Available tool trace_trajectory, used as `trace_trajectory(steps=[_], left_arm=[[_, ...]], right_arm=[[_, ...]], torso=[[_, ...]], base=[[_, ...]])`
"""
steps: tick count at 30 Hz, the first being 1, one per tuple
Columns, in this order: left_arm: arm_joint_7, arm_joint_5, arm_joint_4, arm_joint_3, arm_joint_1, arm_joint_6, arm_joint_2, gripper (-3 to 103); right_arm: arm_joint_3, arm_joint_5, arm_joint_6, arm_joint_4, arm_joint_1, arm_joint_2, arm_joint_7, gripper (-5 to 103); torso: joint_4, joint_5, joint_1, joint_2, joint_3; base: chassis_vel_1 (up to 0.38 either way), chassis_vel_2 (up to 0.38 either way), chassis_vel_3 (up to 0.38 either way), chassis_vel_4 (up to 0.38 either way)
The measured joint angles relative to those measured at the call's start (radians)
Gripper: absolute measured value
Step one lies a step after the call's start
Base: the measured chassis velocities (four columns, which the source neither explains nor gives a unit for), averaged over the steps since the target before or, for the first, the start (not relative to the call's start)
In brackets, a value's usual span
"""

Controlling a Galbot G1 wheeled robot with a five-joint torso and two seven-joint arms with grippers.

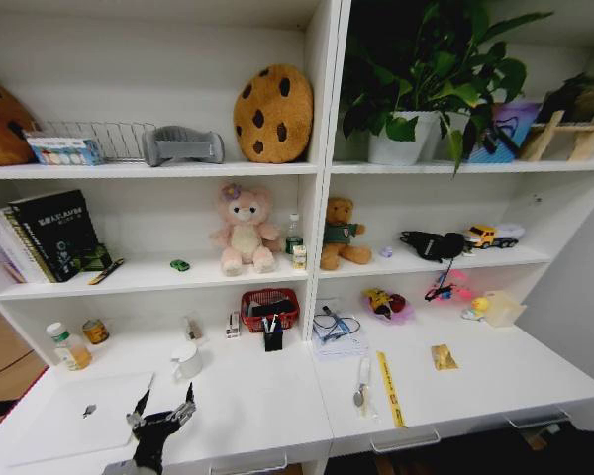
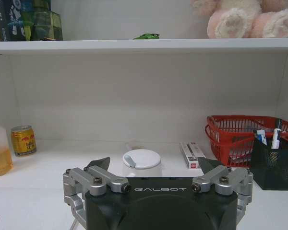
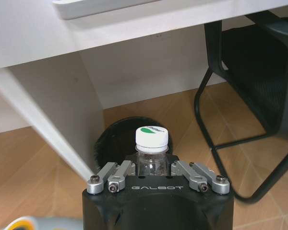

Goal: Organize the objects on the table.

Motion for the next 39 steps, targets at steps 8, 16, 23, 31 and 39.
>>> trace_trajectory(steps=[8, 16, 23, 31, 39], left_arm=[[0.0, 0.002, 0.002, -0.015, 0.012, -0.001, -0.003, 100], [-0.002, 0.01, 0.033, -0.022, 0.019, 0.0, -0.014, 100], [-0.002, 0.021, 0.062, -0.018, 0.017, 0.002, -0.027, 100], [-0.003, 0.026, 0.083, -0.015, 0.016, 0.005, -0.028, 100], [-0.003, 0.026, 0.099, -0.014, 0.017, 0.007, -0.022, 100]], right_arm=[[0.002, -0.062, -0.252, -0.104, 0.191, -0.034, 0.008, 27], [-0.061, -0.213, -0.294, -0.31, 0.428, -0.121, -0.025, 27], [-0.117, -0.307, -0.226, -0.407, 0.505, -0.15, -0.076, 27], [-0.152, -0.468, -0.04, -0.48, 0.564, -0.09, -0.12, 27], [-0.159, -0.638, 0.06, -0.605, 0.658, -0.054, -0.12, 27]], torso=[[-0.0005, 0.0, 0.0, 0.0, 0.0], [0.0, 0.0001, 0.0, 0.0, 0.0], [-0.0004, -0.0001, 0.0, 0.0, 0.0], [-0.0002, 0.0, 0.0, 0.0, 0.0], [-0.0003, -0.0003, 0.0, 0.0, 0.0]], base=[[0.0, 0.0, 0.0, 0.0], [0.0, 0.0, 0.0, 0.0], [0.0, 0.0, 0.0, 0.0], [0.0, 0.0, 0.0, 0.0], [0.0, 0.0, 0.0, 0.0]])
